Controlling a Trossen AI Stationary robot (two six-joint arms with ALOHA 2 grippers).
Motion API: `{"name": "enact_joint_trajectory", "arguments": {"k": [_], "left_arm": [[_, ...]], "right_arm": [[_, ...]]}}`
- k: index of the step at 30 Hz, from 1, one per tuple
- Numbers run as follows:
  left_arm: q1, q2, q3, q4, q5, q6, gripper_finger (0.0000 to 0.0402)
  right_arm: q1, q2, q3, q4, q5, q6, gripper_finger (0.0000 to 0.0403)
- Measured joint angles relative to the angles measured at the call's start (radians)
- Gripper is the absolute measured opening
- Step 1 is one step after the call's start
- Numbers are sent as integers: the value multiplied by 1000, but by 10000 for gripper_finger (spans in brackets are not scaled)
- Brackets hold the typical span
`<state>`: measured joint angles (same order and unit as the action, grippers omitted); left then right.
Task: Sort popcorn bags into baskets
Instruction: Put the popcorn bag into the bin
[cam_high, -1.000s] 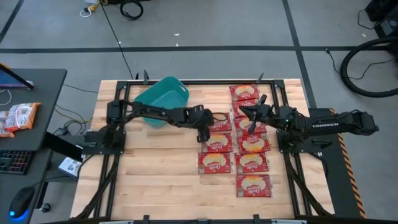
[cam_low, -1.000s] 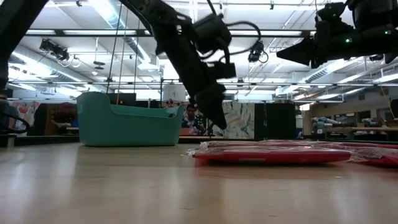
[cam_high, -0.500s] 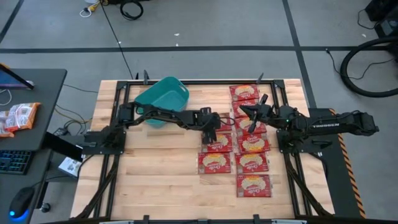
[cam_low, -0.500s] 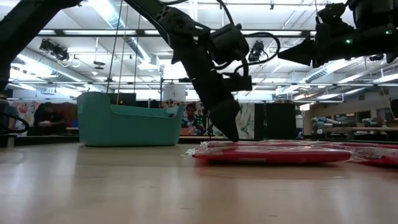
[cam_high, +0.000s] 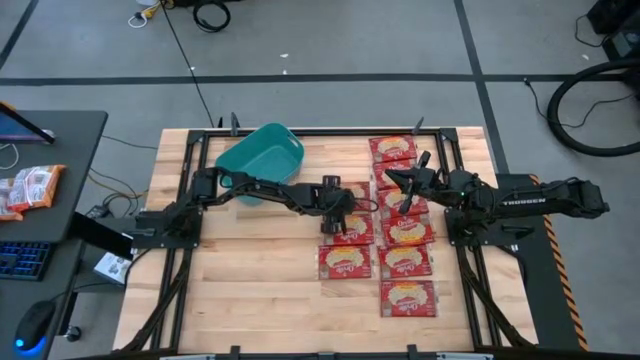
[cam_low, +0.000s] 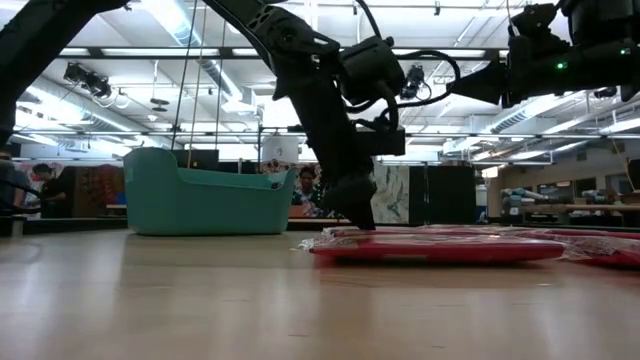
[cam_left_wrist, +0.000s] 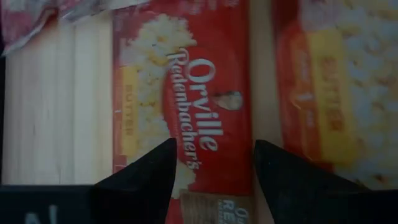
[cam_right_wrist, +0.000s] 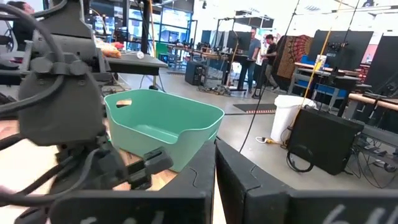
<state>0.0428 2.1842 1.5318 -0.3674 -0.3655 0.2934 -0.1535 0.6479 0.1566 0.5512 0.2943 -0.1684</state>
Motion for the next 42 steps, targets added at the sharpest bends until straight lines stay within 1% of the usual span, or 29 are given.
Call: {"name": "enact_joint_trajectory", "arguments": {"k": [6, 9, 12, 19, 21, 24, 29, 33, 34, 36, 39, 42], "left_arm": [[-25, 11, 1, -36, -10, 40, 217], [-31, 12, 1, -43, -43, 42, 217], [-29, 13, 1, -46, -61, 32, 217], [-4, 13, 1, -64, -63, 5, 211], [-1, 13, 1, -67, -62, 6, 199], [0, 14, 1, -71, -53, 6, 167], [5, 27, 1, -66, -54, 6, 100], [6, 33, 2, -61, -67, 6, 34], [5, 32, 2, -62, -72, 1, 23], [5, 24, 2, -70, -72, -25, 23], [12, -10, -2, -106, -39, -77, 23], [21, -72, -2, -143, -1, -141, 23]], "right_arm": [[0, 0, 0, -1, 0, 0, 20], [0, 0, 0, 0, 0, 0, 20], [0, 0, 0, 0, -1, 0, 20], [0, 0, 0, 0, -12, 0, 20], [0, 0, 0, 0, -12, 0, 20], [0, 0, 0, 0, -12, 0, 20], [0, 0, 0, 1, -19, 0, 20], [1, 1, 0, 1, -39, 0, 20], [1, 1, 0, 1, -39, 0, 20], [1, 0, 0, 1, -38, 0, 20], [1, 0, 0, 1, -37, -1, 20], [1, 0, 0, 2, -30, -15, 20]]}}
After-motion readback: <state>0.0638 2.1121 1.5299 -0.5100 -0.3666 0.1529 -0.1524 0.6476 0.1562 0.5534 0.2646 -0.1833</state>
